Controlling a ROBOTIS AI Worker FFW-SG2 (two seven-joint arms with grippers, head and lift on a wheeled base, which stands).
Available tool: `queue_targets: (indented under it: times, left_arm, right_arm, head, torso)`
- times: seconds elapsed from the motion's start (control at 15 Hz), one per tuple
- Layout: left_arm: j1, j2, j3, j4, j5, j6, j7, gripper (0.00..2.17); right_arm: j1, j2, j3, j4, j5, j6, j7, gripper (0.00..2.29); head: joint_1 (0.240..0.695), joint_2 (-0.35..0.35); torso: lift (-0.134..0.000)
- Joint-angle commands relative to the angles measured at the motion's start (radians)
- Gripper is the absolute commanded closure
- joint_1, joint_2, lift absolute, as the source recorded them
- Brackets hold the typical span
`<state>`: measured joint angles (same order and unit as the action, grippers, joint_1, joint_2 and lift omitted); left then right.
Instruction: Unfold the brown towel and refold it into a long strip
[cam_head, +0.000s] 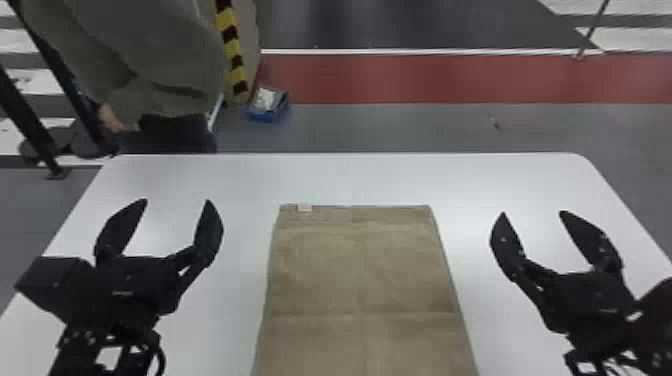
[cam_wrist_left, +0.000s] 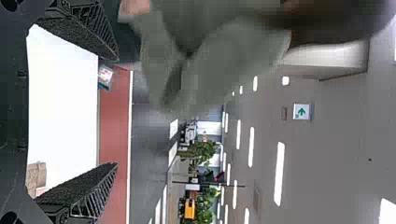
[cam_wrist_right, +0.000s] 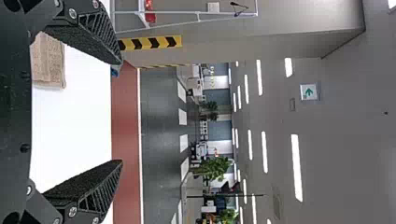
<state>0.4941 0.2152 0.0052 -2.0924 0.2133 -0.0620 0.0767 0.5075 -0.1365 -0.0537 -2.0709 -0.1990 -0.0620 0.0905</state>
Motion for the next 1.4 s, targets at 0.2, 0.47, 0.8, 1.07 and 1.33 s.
queue_targets:
  times: [0.2,0.47,0.8,1.07,1.33]
  left_arm:
    - [-0.072,-0.002,-0.002,0.083,0.000,0.009,-0.032,0.08]
    - [-0.158,-0.003,-0.013,0.201,0.001,0.074,-0.083,0.09]
    - [-0.279,-0.007,-0.070,0.350,-0.025,0.147,-0.140,0.21]
    - [-0.402,-0.011,-0.096,0.460,0.001,0.255,-0.236,0.22]
    - [-0.456,-0.034,-0.123,0.531,0.000,0.252,-0.298,0.30]
  right_arm:
    - [-0.084,0.000,-0.009,0.089,0.016,0.034,0.000,0.14]
    - [-0.199,-0.002,-0.003,0.207,0.062,0.175,0.014,0.14]
    - [-0.241,-0.002,-0.006,0.259,0.096,0.236,0.025,0.14]
    - [-0.251,0.003,0.003,0.258,0.107,0.264,0.023,0.14]
    - [-0.250,0.005,0.021,0.258,0.110,0.261,0.023,0.14]
  head:
    - [0.695,0.011]
    - [0.695,-0.004]
    - [0.695,-0.023]
    - [0.695,-0.053]
    - [0.695,-0.070]
  torso:
    - [-0.123]
    - [-0.123]
    - [-0.123]
    - [-0.123]
    - [-0.123]
